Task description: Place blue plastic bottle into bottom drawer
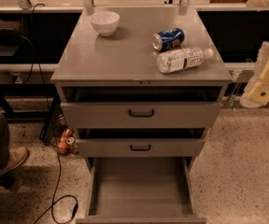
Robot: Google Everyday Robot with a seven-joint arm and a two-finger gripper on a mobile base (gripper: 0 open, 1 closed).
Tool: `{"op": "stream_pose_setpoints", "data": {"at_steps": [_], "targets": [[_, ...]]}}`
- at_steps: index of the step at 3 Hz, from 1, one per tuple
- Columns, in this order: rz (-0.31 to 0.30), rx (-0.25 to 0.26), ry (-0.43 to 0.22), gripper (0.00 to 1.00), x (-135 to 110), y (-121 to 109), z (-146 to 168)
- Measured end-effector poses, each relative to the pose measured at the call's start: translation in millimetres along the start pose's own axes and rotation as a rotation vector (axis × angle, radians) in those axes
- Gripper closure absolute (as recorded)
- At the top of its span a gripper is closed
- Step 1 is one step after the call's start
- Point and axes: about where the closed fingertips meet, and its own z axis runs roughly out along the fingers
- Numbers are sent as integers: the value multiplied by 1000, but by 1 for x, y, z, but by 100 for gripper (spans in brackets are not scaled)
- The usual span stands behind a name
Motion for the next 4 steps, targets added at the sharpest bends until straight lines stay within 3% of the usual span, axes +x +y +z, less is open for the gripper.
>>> {"op": "stream_pose_setpoints", "data": {"at_steps": [1, 2, 3, 4], "targets": [[-10, 0, -5, 0, -3, -3, 3], [-66, -1, -30, 0, -19, -22, 21], [-124, -65, -63, 0, -39, -78, 89], [-132, -146, -77, 0, -49, -108, 154]]}}
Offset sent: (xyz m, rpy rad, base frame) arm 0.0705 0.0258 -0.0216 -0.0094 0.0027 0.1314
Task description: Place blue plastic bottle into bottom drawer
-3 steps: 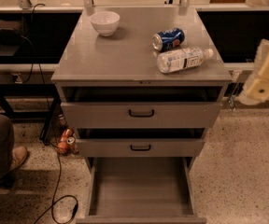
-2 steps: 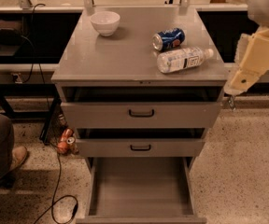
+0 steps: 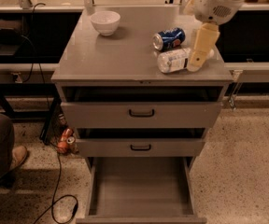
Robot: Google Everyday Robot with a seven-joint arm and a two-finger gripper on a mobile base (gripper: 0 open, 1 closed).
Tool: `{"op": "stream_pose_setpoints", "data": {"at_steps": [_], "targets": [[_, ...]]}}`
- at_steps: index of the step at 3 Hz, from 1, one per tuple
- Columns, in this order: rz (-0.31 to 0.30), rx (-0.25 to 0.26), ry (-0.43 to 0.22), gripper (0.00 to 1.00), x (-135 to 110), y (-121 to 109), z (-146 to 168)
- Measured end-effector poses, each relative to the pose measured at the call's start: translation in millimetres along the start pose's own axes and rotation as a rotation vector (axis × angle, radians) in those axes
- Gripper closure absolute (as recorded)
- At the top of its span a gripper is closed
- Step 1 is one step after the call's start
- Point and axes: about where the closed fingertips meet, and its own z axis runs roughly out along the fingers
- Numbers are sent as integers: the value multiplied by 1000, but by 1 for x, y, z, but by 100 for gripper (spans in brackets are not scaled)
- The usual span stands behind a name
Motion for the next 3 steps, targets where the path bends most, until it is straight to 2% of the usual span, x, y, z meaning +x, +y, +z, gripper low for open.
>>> {"op": "stream_pose_setpoints", "data": {"at_steps": [1, 2, 3], "targets": [[-33, -17, 49, 0, -19, -28, 48], [-48, -3, 92, 0, -17, -34, 55], [-44, -12, 87, 0, -13, -34, 60]]}}
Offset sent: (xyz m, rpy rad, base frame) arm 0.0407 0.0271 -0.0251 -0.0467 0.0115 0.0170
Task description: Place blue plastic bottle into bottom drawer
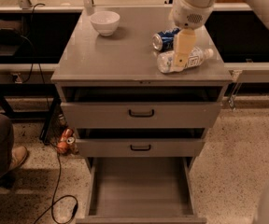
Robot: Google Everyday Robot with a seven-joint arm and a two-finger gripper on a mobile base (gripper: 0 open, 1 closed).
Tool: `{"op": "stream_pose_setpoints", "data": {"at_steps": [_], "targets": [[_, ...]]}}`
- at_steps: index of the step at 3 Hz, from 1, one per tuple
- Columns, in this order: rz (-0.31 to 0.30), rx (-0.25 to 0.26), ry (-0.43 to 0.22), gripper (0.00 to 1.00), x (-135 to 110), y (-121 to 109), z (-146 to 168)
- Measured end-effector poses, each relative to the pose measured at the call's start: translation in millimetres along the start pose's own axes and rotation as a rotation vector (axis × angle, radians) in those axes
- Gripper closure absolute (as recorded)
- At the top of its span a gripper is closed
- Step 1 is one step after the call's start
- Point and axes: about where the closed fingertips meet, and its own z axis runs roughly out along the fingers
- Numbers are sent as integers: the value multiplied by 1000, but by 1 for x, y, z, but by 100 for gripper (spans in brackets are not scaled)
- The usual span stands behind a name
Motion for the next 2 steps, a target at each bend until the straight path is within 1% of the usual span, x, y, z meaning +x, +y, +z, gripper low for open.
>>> {"op": "stream_pose_setpoints", "data": {"at_steps": [1, 2], "targets": [[23, -37, -19, 0, 27, 0, 27], [80, -76, -40, 0, 57, 3, 57]]}}
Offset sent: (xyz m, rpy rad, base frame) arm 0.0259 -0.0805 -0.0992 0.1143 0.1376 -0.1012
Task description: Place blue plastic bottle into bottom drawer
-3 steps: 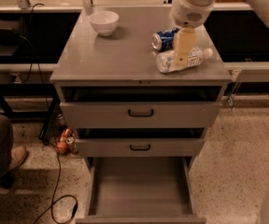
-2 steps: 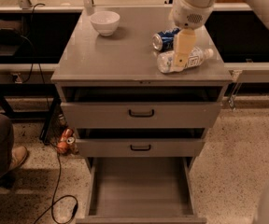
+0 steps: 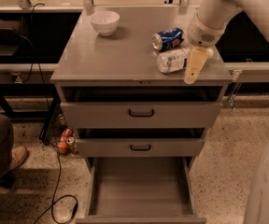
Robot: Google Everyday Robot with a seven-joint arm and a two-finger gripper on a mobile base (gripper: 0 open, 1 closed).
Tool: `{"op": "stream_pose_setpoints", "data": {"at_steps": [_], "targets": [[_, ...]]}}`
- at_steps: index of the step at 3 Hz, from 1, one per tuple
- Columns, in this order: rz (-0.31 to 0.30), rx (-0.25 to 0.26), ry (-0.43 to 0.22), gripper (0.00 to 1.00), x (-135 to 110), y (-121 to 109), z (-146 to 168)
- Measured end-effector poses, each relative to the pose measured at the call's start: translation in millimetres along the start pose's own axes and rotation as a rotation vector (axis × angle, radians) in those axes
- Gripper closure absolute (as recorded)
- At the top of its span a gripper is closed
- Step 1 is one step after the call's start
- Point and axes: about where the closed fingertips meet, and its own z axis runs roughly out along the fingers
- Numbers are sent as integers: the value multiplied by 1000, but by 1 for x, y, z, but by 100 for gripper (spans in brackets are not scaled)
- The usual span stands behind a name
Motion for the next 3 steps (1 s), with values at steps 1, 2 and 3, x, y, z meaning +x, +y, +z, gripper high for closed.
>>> {"op": "stream_pose_setpoints", "data": {"at_steps": [1, 2, 3], "targets": [[12, -25, 2, 0, 15, -8, 21], [18, -35, 7, 0, 24, -17, 32], [23, -44, 10, 14, 28, -23, 38]]}}
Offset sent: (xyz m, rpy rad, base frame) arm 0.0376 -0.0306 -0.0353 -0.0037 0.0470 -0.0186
